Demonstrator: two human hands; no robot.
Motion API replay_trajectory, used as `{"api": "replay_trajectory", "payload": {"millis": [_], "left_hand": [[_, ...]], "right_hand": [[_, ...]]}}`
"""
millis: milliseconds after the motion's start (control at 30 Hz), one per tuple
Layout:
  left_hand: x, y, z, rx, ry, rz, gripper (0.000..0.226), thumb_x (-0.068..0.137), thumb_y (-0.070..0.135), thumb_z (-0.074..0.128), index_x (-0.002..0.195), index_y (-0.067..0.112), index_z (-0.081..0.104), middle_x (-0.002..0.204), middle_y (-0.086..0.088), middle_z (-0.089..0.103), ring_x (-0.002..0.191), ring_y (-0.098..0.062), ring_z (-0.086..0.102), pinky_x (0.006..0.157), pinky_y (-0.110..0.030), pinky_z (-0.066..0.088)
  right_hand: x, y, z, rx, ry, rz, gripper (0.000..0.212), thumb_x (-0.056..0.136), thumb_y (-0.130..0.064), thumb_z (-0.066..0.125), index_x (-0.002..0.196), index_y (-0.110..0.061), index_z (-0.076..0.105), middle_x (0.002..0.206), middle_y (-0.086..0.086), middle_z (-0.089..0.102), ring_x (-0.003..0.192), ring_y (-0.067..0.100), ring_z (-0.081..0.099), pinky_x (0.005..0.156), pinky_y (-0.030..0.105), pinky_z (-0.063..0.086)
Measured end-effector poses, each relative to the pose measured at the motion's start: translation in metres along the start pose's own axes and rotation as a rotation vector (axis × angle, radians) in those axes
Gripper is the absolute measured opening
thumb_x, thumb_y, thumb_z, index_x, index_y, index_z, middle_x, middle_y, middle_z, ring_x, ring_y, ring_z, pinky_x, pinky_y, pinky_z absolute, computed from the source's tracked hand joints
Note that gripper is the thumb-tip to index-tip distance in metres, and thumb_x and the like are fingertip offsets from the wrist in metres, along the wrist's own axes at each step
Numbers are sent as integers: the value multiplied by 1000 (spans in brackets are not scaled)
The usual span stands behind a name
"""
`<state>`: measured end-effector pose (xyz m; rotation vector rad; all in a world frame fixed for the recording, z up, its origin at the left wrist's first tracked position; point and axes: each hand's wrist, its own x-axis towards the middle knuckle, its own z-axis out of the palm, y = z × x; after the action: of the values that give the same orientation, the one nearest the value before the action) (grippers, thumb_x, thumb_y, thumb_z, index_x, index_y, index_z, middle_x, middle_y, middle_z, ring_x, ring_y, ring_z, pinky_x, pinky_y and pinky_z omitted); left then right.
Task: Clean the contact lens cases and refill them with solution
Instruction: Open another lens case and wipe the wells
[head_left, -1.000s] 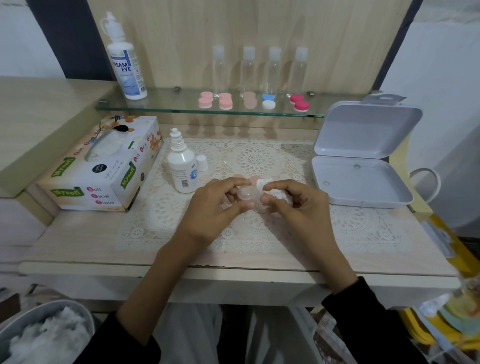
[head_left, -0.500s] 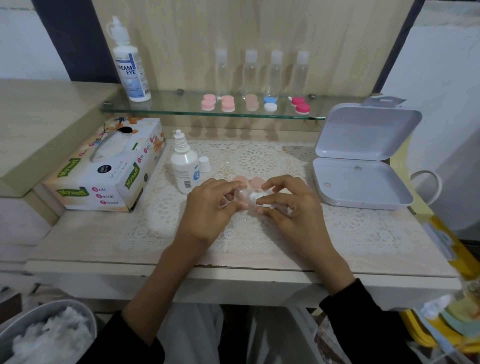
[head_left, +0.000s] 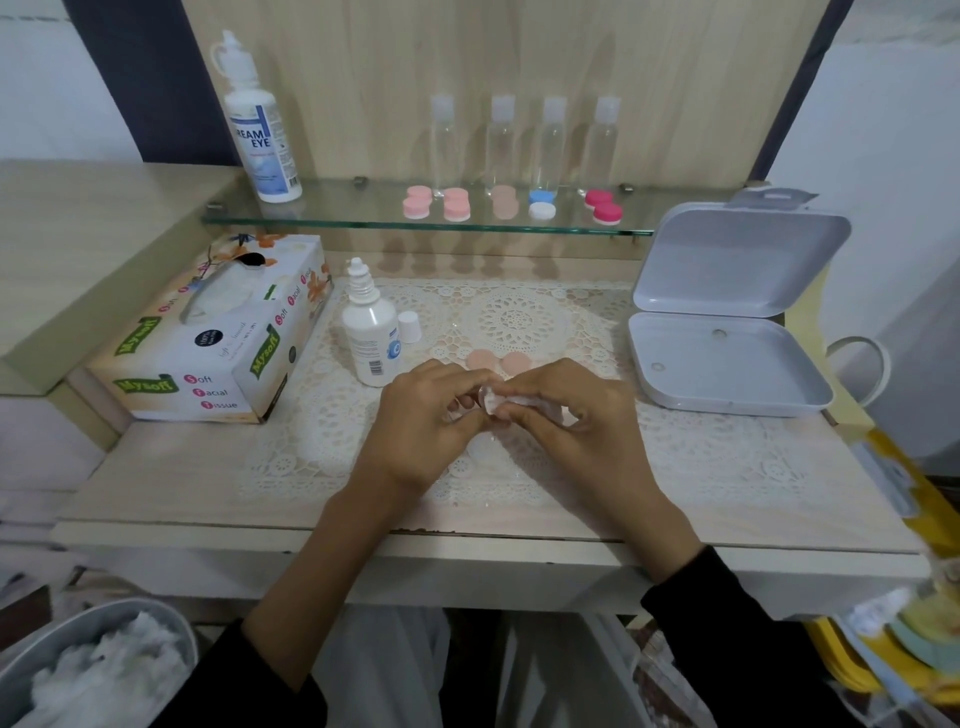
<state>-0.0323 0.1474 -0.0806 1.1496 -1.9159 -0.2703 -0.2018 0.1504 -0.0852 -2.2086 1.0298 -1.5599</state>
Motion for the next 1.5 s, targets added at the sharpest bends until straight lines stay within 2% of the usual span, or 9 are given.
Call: {"api": "replay_trajectory", "payload": {"millis": [300, 467, 567, 667, 867, 967, 1100, 1333, 1500], "left_hand": [[-2, 3, 3, 3, -58, 65, 28, 72, 37, 63, 75, 11, 72, 65, 8, 60, 69, -5, 49, 63, -22, 41], [-3, -1, 0, 21, -49, 105, 34, 69, 22, 54, 94, 11, 74, 74, 4, 67, 71, -13, 55, 66, -28, 45], [-3, 0, 2, 7, -37, 99, 26, 73, 25, 59, 90, 13, 74, 70, 5, 65, 69, -10, 55, 64, -29, 46], [-3, 1, 3, -35, -5, 79, 32, 72, 35, 67, 94, 14, 75, 70, 8, 65, 68, -5, 53, 65, -26, 45], [-4, 2, 1, -48, 41, 69, 30, 72, 23, 69, 99, 12, 74, 75, 3, 69, 70, -6, 56, 67, -28, 48], [-4, 5, 0, -139, 79, -37, 35, 67, 21, 77, 102, 19, 73, 76, 0, 70, 69, -10, 60, 71, -30, 51], [-4, 7, -2, -204, 97, -99, 36, 66, 21, 81, 100, 24, 72, 77, -1, 70, 70, -11, 62, 74, -21, 51], [-3, 10, -5, -240, 152, -134, 38, 64, 5, 84, 100, 8, 73, 79, -4, 71, 71, -11, 62, 73, -9, 46], [-3, 7, -3, -253, 77, -135, 37, 66, 1, 82, 99, 14, 74, 79, 2, 70, 71, -7, 62, 74, -14, 48]], "right_hand": [[-2, 0, -1, -69, 85, -61, 12, 81, -4, 75, 92, -5, 76, 86, 3, 73, 85, 16, 66, 75, 28, 52], [-6, -2, 4, -59, -36, -171, 10, 83, -5, 76, 92, -3, 75, 89, 3, 73, 85, 15, 65, 75, 25, 52], [-5, -1, 2, -80, 27, -129, 10, 81, -4, 76, 91, -3, 75, 87, 3, 73, 84, 15, 65, 76, 26, 51], [-3, -1, -1, -77, 130, -71, 8, 80, -3, 76, 88, -4, 75, 83, 3, 72, 82, 14, 65, 75, 24, 50], [-6, -4, 3, -93, 21, -163, 10, 80, -4, 78, 90, -2, 75, 87, 3, 72, 85, 16, 65, 75, 27, 52], [-5, -4, 1, -82, 89, -106, 8, 84, -10, 73, 88, -3, 75, 83, 3, 71, 81, 18, 64, 71, 31, 51], [-4, -3, -1, -114, 133, -59, 20, 88, -24, 66, 86, -5, 73, 81, 4, 67, 81, 20, 63, 71, 34, 50], [-3, -2, -2, -126, 153, -47, 2, 83, -4, 70, 84, -3, 71, 82, 4, 66, 80, 21, 62, 71, 34, 50], [-4, -7, 2, -140, 14, -174, 4, 85, -4, 71, 88, -1, 72, 86, 6, 67, 84, 22, 62, 71, 33, 50]]}}
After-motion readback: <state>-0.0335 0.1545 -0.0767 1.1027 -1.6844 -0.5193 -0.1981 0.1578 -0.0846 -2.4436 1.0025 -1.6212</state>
